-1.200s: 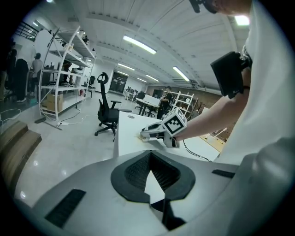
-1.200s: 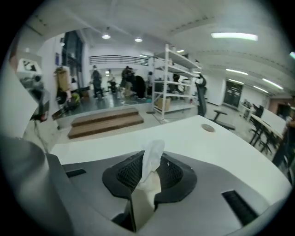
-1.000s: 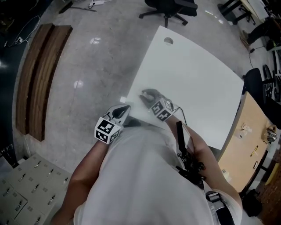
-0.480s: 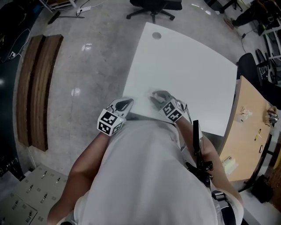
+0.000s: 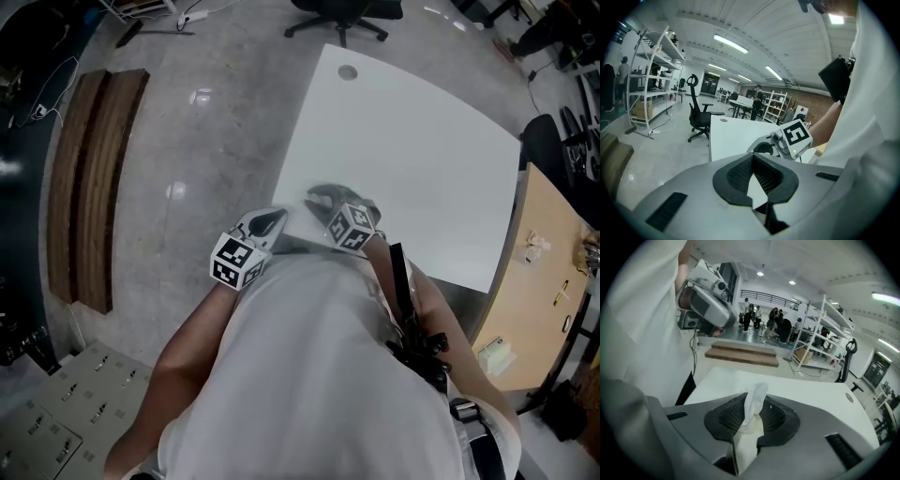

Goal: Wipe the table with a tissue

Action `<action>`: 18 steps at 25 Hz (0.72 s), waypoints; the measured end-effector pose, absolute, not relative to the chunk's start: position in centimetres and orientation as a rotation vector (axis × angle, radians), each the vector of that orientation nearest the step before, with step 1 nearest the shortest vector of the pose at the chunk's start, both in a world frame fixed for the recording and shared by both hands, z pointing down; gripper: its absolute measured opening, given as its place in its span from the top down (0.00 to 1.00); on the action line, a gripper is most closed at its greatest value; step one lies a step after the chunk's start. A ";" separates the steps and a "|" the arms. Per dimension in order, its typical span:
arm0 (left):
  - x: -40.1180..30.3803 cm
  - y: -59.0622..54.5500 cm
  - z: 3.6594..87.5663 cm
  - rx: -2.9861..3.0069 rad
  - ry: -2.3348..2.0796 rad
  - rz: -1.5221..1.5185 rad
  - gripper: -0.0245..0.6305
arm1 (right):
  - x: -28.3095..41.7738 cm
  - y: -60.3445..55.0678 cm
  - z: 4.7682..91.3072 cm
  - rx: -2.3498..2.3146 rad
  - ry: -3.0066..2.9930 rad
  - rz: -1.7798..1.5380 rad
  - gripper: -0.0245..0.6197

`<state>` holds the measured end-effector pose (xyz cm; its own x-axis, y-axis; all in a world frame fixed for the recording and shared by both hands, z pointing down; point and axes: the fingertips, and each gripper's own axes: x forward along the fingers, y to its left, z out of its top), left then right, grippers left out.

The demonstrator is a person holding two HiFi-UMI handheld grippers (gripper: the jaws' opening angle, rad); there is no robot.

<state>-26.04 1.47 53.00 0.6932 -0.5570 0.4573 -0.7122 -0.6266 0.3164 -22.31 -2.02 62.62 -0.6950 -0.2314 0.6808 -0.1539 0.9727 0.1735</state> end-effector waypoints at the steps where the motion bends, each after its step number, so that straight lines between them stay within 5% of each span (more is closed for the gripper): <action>1: -26.1 1.4 53.1 2.425 -0.975 0.436 0.96 | -21.0 -3.1 62.6 0.322 -2.334 -0.124 0.84; 18: -21.9 -0.3 53.5 2.534 -0.759 0.420 0.96 | -2.1 -6.1 58.5 1.318 -2.245 0.562 0.84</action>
